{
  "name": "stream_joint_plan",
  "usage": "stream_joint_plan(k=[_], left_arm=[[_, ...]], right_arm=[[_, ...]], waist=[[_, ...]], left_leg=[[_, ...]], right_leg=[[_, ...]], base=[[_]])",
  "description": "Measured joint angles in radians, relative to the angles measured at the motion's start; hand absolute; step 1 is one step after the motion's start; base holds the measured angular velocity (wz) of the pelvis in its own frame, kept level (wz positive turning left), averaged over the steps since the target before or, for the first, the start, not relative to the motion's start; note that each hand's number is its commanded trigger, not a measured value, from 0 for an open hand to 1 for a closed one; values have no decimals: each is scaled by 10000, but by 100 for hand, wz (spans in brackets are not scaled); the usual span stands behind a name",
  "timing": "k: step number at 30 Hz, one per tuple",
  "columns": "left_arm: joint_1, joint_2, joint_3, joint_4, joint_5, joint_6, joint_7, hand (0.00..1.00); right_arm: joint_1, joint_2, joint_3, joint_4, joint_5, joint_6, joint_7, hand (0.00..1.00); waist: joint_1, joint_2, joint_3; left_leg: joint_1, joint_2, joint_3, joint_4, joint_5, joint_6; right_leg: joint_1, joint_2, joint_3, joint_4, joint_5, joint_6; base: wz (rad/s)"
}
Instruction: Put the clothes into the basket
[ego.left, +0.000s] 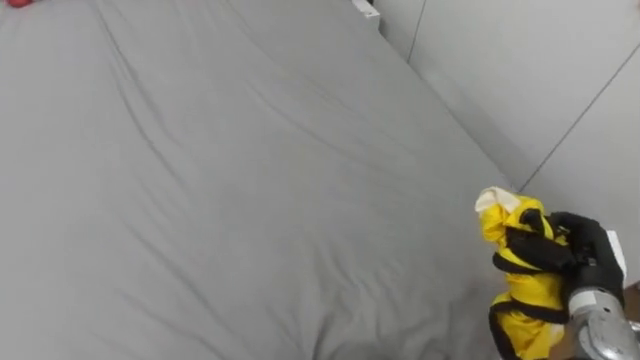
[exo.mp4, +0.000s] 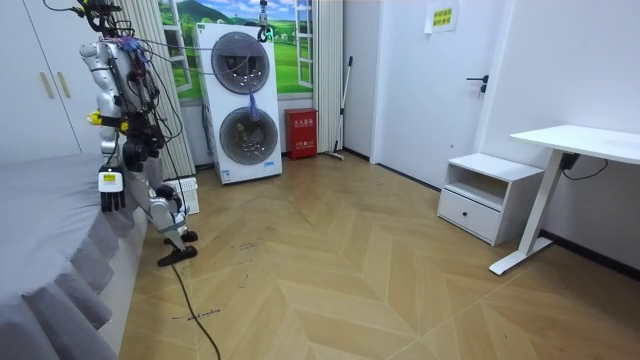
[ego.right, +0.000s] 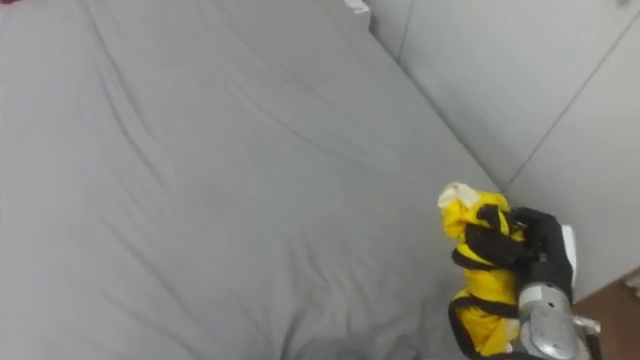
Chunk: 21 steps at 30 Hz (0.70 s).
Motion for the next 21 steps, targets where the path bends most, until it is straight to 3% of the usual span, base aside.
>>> stream_joint_plan(k=[3,11,15,19,21], left_arm=[[40,44,-26,3,-6,242,76,0],[48,10,-130,1,-183,389,208,0],[10,1,-437,0,-563,396,201,0],[-319,-14,-1130,189,-1612,383,171,0],[-466,-3,-1381,193,-1995,382,129,0]], right_arm=[[149,142,-7,3,135,242,33,100],[366,315,-157,942,1054,321,133,100],[-593,74,-430,2045,1468,323,-39,100],[-1952,-445,-589,3608,2111,316,-291,100],[-2422,-649,-568,4035,2295,312,-382,100]], waist=[[-118,56,26],[-453,291,33],[-897,674,59],[-984,1072,161],[-981,1217,145]], left_leg=[[63,113,280,-6,-130,-10],[-400,156,713,34,-152,13],[-1272,152,973,289,-160,70],[-1991,95,1289,383,-91,185],[-2438,92,1328,543,-84,197]], right_leg=[[-74,138,266,12,101,-23],[-803,222,735,198,238,-9],[-1723,216,1025,544,379,40],[-2879,166,1329,1240,397,83],[-3394,110,1374,1439,382,93]], base=[[-31],[-19],[-22],[-24],[-18]])
